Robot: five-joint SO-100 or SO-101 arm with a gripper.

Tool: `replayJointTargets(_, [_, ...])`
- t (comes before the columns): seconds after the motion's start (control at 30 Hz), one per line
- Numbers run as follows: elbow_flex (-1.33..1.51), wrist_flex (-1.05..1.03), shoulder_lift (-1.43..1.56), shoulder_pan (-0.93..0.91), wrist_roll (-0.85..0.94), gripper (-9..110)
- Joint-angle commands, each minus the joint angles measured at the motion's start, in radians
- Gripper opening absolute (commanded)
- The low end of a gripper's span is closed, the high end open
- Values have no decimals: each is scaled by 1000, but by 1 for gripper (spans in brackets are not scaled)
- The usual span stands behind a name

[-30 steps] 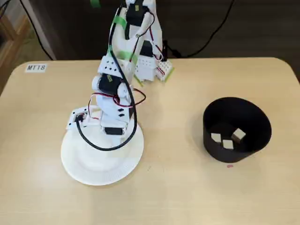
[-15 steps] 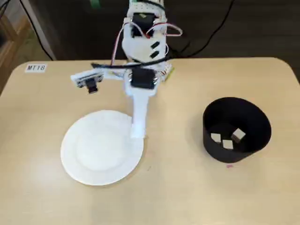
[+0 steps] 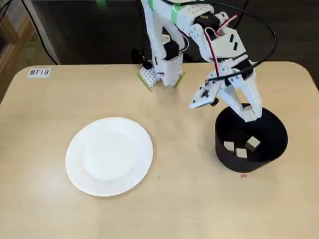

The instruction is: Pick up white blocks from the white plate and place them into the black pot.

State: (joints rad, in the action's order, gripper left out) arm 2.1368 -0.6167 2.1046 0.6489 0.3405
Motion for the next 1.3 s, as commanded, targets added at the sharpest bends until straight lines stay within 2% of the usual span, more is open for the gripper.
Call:
replayJointTargets(0.0, [-2, 18, -12, 25, 14, -2])
replayJointTargets(0.17, [0, 28, -32, 31, 15, 0])
replayJointTargets(0.2, [2, 21, -32, 32, 29, 18])
replayJointTargets(0.23, [3, 18, -34, 32, 35, 30])
replayJointTargets(0.33, [3, 20, -29, 31, 41, 40])
replayJointTargets(0.47, [3, 26, -21, 31, 54, 44])
replayJointTargets(0.57, [3, 28, -6, 29, 55, 38])
replayJointTargets(0.6, [2, 28, 5, 29, 67, 30])
replayJointTargets(0.63, [-8, 17, 15, 26, 74, 15])
replayJointTargets(0.7, [-26, 0, 54, -3, 61, -2])
replayJointTargets(0.87, [-132, -127, 227, -206, -20, -2])
replayJointTargets(1.1, [-126, -241, 552, -620, -304, -2])
replayJointTargets(1.27, [109, -278, 746, -612, -336, -2])
